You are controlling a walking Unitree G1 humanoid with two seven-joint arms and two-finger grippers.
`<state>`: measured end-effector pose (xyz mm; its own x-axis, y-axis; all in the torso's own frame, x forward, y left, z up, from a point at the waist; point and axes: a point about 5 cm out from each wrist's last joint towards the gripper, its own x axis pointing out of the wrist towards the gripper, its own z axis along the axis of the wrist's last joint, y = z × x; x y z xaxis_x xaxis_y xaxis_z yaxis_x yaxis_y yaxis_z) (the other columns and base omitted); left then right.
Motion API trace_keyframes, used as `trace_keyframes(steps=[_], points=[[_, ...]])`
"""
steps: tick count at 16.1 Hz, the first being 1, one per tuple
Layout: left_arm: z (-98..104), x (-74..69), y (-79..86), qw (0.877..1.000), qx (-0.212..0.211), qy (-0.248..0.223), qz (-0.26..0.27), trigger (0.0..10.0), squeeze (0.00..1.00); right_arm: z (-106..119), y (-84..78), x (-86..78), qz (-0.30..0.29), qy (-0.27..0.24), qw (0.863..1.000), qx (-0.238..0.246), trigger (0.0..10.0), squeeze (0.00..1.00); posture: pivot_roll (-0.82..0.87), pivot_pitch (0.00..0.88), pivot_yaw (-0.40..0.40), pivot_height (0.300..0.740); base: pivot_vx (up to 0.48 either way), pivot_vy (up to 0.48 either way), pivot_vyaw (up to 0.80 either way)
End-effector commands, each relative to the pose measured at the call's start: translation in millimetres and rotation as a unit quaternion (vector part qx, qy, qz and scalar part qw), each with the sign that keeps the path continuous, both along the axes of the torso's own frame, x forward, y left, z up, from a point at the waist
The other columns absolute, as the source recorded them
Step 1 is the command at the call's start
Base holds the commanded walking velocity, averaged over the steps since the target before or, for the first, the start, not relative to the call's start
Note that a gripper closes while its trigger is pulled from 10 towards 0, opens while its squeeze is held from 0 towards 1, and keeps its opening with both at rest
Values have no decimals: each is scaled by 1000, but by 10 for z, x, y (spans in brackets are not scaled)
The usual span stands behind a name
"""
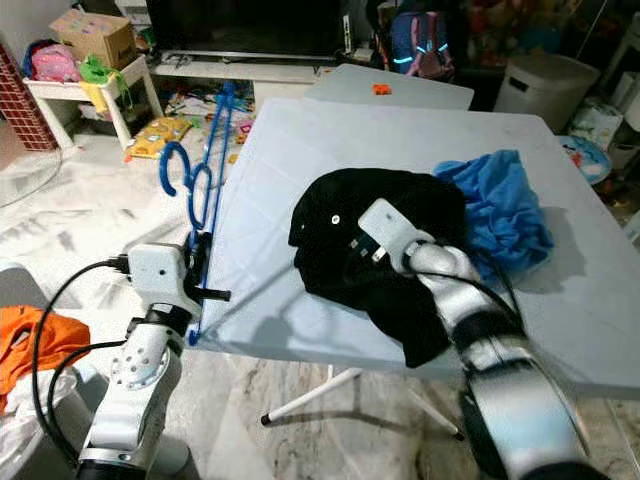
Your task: Hang hanger
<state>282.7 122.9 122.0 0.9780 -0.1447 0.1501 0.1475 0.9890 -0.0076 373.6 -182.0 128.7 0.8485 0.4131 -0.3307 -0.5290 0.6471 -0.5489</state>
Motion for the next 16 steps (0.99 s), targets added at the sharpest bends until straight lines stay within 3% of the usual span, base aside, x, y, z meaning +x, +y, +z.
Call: trace_keyframes(steps=[1, 5, 8, 9, 11, 16], points=[[0, 5, -23, 1000, -3, 6, -15, 10000, 0, -31, -98, -73, 14, 18, 1000, 7, 10000, 1000, -130, 0, 13, 740, 0, 0, 0], [-47, 0, -22, 1000, 0, 19, -22, 10000, 0, -23, -191, -217, 58, 34, 998, -16, 10000, 1000, -133, 0, 16, 740, 0, 0, 0], [-37, -8, -67, 999, 3, 18, -42, 10000, 0, 127, -162, -252, 78, 24, 995, 54, 10000, 1000, -129, 0, 15, 740, 0, 0, 0], [-37, -11, -70, 999, 3, 19, -45, 10000, 0, 144, -154, -270, 84, 24, 994, 58, 10000, 1000, -129, 0, 15, 740, 0, 0, 0], [-66, -45, -44, 996, 41, 31, -69, 10000, 0, 264, -197, -343, 109, 21, 991, 72, 10000, 1000, -122, 0, 8, 740, 0, 0, 0], [-112, -60, 23, 992, 55, 58, -95, 10000, 0, 321, -274, -426, 118, 25, 989, 82, 10000, 1000, -129, 0, 12, 740, 0, 0, 0]])
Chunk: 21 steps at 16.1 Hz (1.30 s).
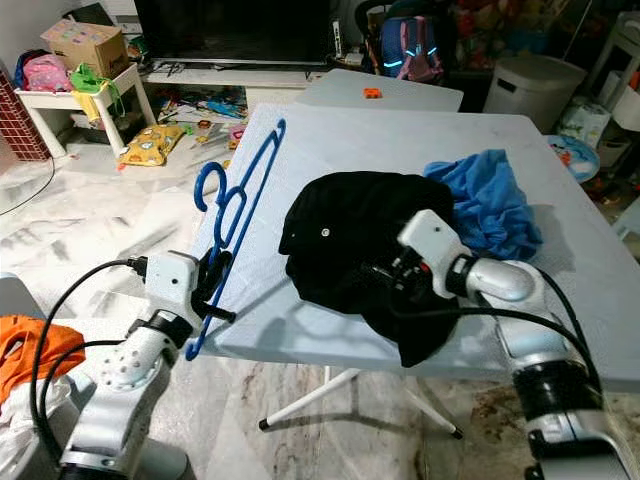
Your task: Hang hanger
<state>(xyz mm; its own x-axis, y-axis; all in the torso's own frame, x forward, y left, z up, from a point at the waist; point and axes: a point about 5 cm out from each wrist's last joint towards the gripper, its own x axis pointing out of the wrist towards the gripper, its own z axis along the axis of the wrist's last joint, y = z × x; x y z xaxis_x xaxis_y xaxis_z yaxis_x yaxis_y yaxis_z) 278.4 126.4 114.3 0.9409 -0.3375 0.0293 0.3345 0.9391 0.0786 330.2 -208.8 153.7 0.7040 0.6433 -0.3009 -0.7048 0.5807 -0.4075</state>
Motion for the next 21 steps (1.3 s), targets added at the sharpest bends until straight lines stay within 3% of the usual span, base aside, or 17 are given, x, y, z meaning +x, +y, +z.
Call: trace_keyframes(steps=[1, 3, 4, 6, 8, 12, 21], points=[[-18, -16, -48, 1000, 1, 14, -27, 10000, 0, 81, -29, -13, 6, -10, 1000, -8, 10000, 1000, -133, 0, 15, 740, 0, 0, 0], [32, -40, -129, 995, 12, 24, -97, 10000, 0, 116, -73, -39, 11, -9, 1000, -17, 10000, 1000, -137, 0, 17, 740, 0, 0, 0], [51, -86, -176, 986, 24, 42, -159, 10000, 0, 142, -110, -39, 12, -8, 1000, -19, 10000, 47, -138, 0, 17, 740, 0, 0, 0], [142, -113, -169, 977, 36, 49, -206, 10000, 0, 171, -158, -44, 15, -6, 999, -27, 10000, 0, -136, 0, 15, 740, 0, 0, 0], [270, -34, -121, 981, 48, 29, -188, 10000, 0, 199, -171, -30, 9, -10, 1000, -27, 10000, 0, -135, 0, 16, 740, 0, 0, 0], [243, -61, -157, 979, 49, 42, -194, 10000, 0, 139, -123, -50, 11, -8, 1000, -28, 10000, 0, -138, 0, 17, 740, 0, 0, 0], [269, -56, -189, 978, 54, 46, -198, 10000, 0, 108, -110, -25, 6, -17, 999, -42, 10000, 0, -138, 0, 23, 740, -289, 0, 0]])
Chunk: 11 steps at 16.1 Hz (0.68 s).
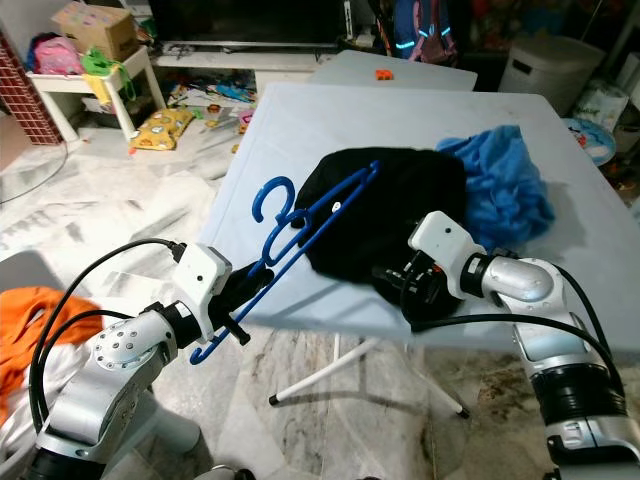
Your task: Hang hanger
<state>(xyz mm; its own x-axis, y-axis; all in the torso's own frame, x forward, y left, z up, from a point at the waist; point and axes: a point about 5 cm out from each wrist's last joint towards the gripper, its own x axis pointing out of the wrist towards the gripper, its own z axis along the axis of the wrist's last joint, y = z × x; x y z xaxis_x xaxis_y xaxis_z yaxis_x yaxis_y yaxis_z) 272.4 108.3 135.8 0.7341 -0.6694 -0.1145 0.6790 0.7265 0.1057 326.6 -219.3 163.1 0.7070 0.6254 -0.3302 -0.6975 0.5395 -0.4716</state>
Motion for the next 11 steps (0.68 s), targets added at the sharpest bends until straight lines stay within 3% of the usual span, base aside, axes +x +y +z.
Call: trace_keyframes(steps=[1, 11], points=[[55, 2, -11, 1000, 3, -9, -4, 10000, 0, 18, -14, 11, 0, -4, 1000, -4, 10000, 0, -137, 0, 23, 740, -322, 0, 0], [-78, -66, -76, 999, 18, 21, -36, 10000, 0, 39, -66, 10, -1, -10, 1000, -17, 10000, 0, -146, 0, 30, 740, -325, 0, 0]])
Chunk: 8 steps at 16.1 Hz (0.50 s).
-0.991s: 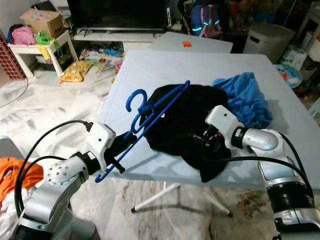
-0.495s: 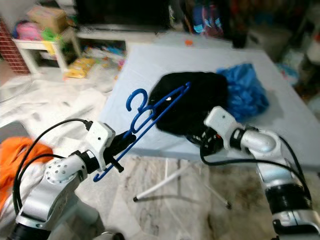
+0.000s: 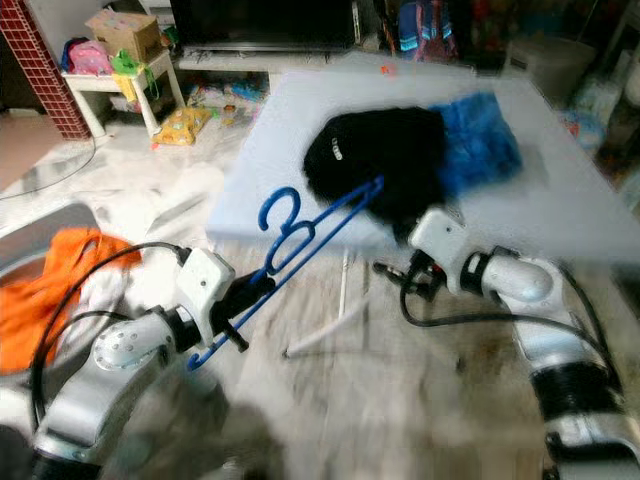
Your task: Hang hanger
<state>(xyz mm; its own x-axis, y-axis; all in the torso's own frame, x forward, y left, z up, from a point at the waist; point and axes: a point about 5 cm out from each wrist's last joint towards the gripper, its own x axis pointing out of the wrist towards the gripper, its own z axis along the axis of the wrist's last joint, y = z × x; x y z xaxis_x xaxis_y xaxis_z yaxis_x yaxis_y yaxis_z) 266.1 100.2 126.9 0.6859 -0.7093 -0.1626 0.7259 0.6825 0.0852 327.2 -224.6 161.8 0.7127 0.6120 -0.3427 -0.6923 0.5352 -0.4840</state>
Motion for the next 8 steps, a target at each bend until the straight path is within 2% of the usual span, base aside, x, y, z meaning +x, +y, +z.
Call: trace_keyframes(steps=[1, 2, 6, 8], points=[[-5, -9, 8, 1000, 9, -1, -7, 10000, 0, 55, -23, 3, 4, -9, 1000, -8, 10000, 0, -147, 0, 32, 740, -349, 0, 0], [-65, -23, 21, 1000, 16, 9, -10, 10000, 0, 65, -49, -2, 6, -8, 1000, -15, 10000, 0, -148, 0, 31, 740, -352, 0, 0], [-336, -138, 61, 996, 43, 56, -49, 10000, 0, 47, -117, -64, 38, 16, 997, -62, 10000, 0, -150, 0, 29, 740, 0, 0, 0], [-504, -204, 64, 991, 68, 82, -79, 10000, 0, -15, -147, -125, 75, 46, 991, -105, 10000, 0, -152, 0, 28, 740, 0, 0, 0]])
